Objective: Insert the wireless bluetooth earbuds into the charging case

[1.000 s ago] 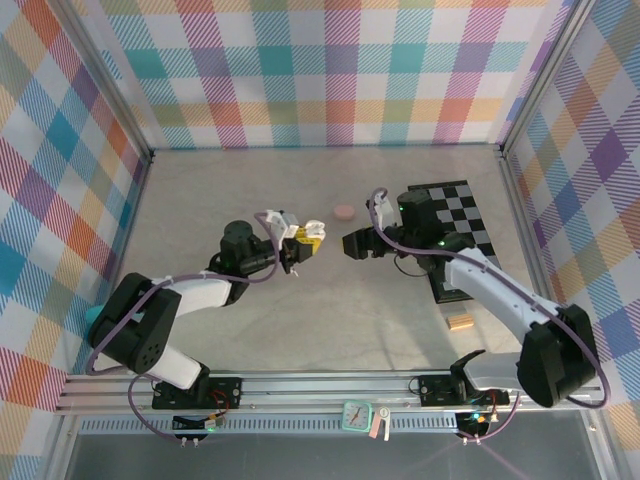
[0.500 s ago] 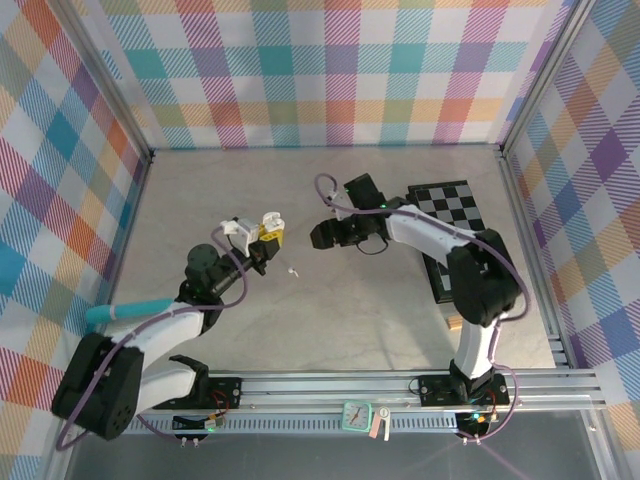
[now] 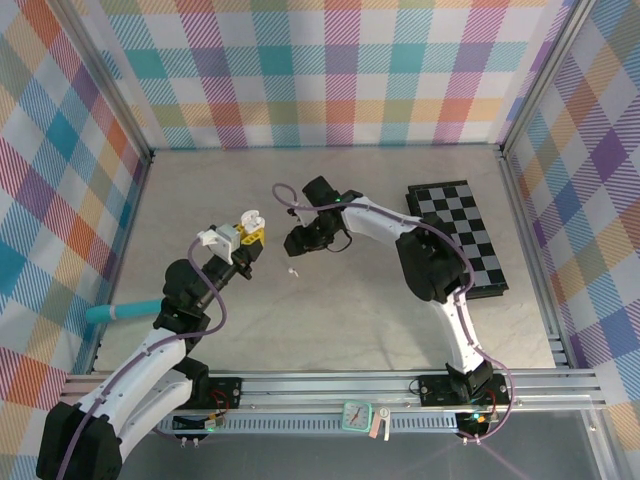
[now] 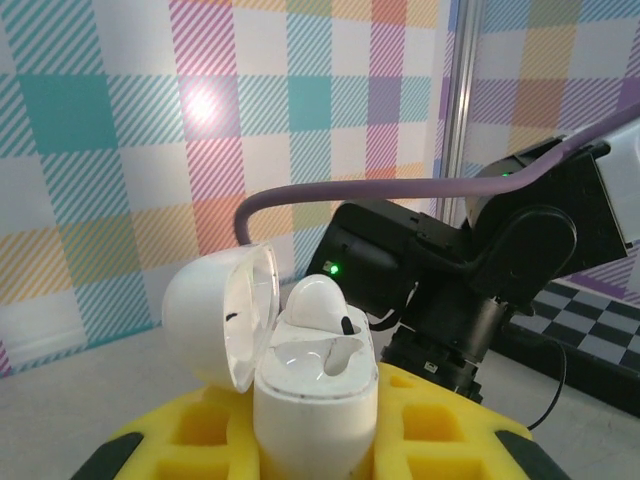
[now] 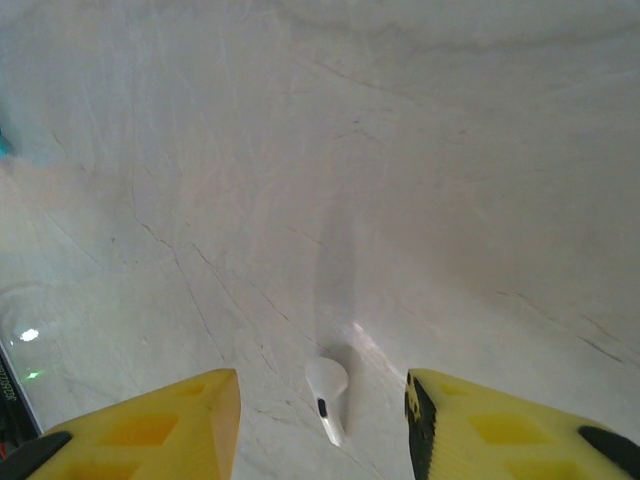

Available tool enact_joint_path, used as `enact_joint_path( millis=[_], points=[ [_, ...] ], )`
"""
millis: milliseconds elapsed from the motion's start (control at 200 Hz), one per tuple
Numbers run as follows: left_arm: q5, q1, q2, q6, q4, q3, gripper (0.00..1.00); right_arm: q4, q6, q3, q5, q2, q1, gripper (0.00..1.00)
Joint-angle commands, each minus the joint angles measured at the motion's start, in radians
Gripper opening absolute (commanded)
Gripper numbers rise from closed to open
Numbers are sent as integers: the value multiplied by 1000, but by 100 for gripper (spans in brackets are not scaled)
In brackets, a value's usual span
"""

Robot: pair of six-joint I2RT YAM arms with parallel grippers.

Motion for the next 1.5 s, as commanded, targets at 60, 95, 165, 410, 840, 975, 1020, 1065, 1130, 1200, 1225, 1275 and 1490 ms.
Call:
enact_joint_path(
  millis=[60, 95, 165, 410, 840, 975, 1020, 1065, 1130, 1200, 1225, 1275, 1490],
  points=[
    [-3, 8, -7, 20, -34, 33, 13, -83, -50, 72, -26, 62, 20, 47],
    [1, 8, -5, 18, -33, 33, 13, -86, -54, 78, -31, 73, 23, 47],
    [6, 8, 3, 19, -30, 35, 13, -85, -60, 86, -43, 89, 26, 47],
    [21, 6, 24, 17, -27, 45, 13, -98, -73, 101, -78, 136, 33, 45],
    [24, 8, 38, 16, -25, 39, 13, -109, -133, 41, -117, 99, 52, 42],
    [25, 8, 37, 13, -25, 39, 13, -102, -139, 21, -117, 88, 54, 40],
    [25, 8, 37, 13, -25, 38, 13, -103, -140, 15, -117, 85, 54, 39],
    [25, 8, 37, 13, -25, 38, 13, -105, -142, 8, -117, 80, 55, 39],
    [23, 8, 37, 13, -26, 38, 13, -102, -145, -5, -114, 72, 56, 38],
    [23, 8, 38, 13, -25, 38, 13, -99, -147, -17, -112, 63, 55, 37],
    [22, 8, 38, 13, -24, 38, 13, -99, -147, -21, -111, 62, 55, 36],
    [23, 8, 39, 13, -24, 38, 13, -96, -146, -26, -107, 60, 55, 34],
    [25, 7, 45, 11, -23, 39, 13, -94, -130, -25, -92, 70, 55, 32]
  ],
)
